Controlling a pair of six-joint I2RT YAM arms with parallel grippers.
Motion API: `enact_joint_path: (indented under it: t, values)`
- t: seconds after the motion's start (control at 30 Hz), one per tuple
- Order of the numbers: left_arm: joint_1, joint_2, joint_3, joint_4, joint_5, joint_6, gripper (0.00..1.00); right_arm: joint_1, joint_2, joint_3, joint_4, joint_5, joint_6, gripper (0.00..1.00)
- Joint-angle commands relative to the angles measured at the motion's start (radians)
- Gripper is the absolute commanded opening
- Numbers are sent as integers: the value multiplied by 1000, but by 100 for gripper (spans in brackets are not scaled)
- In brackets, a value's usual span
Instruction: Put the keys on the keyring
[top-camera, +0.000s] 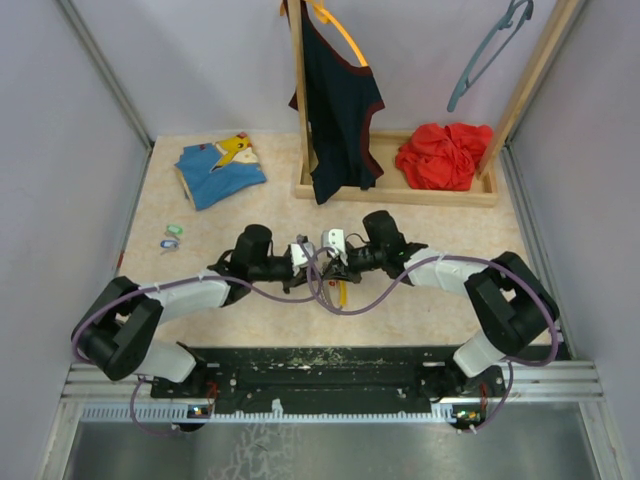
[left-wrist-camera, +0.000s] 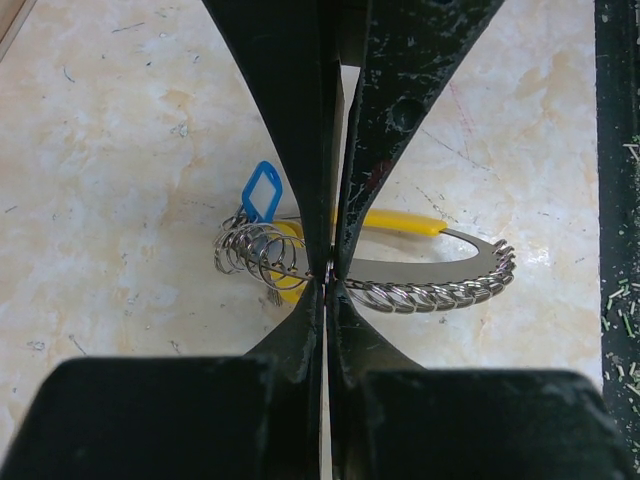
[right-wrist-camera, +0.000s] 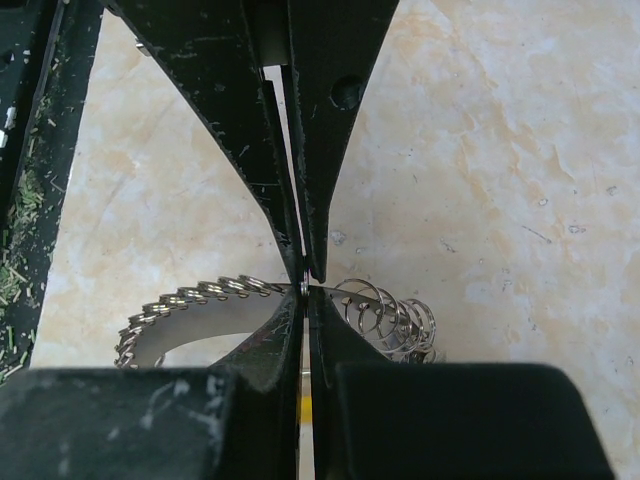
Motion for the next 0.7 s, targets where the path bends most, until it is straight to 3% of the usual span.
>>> enact_joint_path:
  t: [0.0, 0.17, 0.37, 0.57, 0.67]
  values:
    - [-11, -18, 42, -1, 10, 4, 0, 14, -1, 49, 10, -25, -19, 0]
    - [-11, -60, 29, 32, -145, -89, 35, 4, -36, 14, 79, -15, 38, 0]
    - [-11, -134, -28, 175, -434, -295, 62, -14, -73, -25, 140, 38, 153, 0]
    - [8, -123, 66, 67, -591, -478, 74, -28, -143, -152, 381, 84, 313, 0]
    - [44, -128, 104, -13, -654, -567, 86, -33, -152, -209, 510, 93, 364, 0]
